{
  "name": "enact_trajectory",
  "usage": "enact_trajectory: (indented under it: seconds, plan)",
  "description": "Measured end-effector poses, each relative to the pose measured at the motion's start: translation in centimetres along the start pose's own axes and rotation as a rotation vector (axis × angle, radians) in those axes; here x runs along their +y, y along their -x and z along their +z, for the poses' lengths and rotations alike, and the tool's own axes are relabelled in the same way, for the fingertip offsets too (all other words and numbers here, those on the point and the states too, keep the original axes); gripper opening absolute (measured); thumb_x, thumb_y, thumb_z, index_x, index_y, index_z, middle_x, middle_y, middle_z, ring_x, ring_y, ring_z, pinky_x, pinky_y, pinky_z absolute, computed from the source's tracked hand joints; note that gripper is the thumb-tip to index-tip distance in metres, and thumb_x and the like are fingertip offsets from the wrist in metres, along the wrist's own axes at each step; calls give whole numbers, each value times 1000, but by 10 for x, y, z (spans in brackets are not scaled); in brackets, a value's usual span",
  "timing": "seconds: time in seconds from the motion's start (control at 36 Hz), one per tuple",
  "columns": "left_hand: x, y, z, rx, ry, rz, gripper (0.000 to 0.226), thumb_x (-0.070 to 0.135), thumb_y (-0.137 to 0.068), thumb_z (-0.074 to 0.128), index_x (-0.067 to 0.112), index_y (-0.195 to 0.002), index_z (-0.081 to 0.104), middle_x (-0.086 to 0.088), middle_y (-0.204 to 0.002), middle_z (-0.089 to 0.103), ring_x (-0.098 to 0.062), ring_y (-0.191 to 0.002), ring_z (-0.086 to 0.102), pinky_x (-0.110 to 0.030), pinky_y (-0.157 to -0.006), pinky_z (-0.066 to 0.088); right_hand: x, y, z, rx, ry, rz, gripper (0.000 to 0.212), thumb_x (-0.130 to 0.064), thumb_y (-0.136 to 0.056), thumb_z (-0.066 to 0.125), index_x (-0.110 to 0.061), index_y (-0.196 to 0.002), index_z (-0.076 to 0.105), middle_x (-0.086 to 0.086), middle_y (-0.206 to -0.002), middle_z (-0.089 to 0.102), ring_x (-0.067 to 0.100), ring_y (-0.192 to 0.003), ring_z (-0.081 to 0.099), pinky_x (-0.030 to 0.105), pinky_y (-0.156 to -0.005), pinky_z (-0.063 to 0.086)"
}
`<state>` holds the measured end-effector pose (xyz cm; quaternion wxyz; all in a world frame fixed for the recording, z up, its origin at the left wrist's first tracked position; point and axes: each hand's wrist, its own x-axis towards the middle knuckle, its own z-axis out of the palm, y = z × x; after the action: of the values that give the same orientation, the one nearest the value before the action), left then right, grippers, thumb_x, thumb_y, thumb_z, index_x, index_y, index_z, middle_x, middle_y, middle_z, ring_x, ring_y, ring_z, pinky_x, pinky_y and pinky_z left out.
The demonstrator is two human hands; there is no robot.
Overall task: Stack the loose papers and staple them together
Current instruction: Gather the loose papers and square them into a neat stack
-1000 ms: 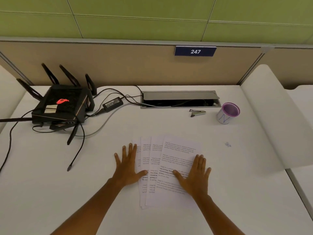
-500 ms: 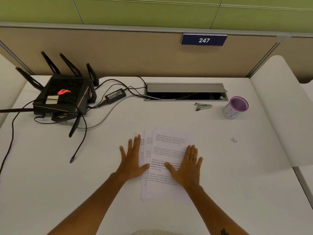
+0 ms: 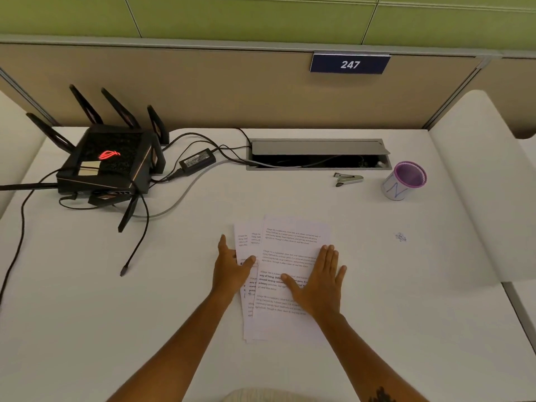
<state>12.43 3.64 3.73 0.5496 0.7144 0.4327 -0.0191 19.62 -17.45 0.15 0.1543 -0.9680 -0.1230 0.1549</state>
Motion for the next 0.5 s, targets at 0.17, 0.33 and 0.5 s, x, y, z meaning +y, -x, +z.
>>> enact_trajectory:
  seconds: [0.17,0.33,0.5]
  plan:
    - [-11,5,11,-81,-155,96,44,24,-95,80,15,-134,60,-5,-137,70,-27,-113,73,-28,-75,65,2,-1,1,10,9,-4,136,-95,-76,41,-6,-163,-13,13,-174,-12,29,-161,-14,57,-130,-1]
    - [-20,6,15,34,-395,254,58,38,-91,82,18,-139,56,-6,-142,60,-24,-127,57,-35,-98,52,2,-1,2,7,3,-1,135,-93,-76,44,-6,-163,-13,12,-174,-11,28,-161,-13,56,-130,-2]
    - [-34,-17,8,-112,-585,368,108,70,-85,55,24,-171,9,-5,-181,4,-33,-168,-1,-57,-132,-2,3,-1,2,5,9,-1,134,-93,-77,42,-7,-163,-14,11,-174,-12,27,-161,-14,56,-130,-1]
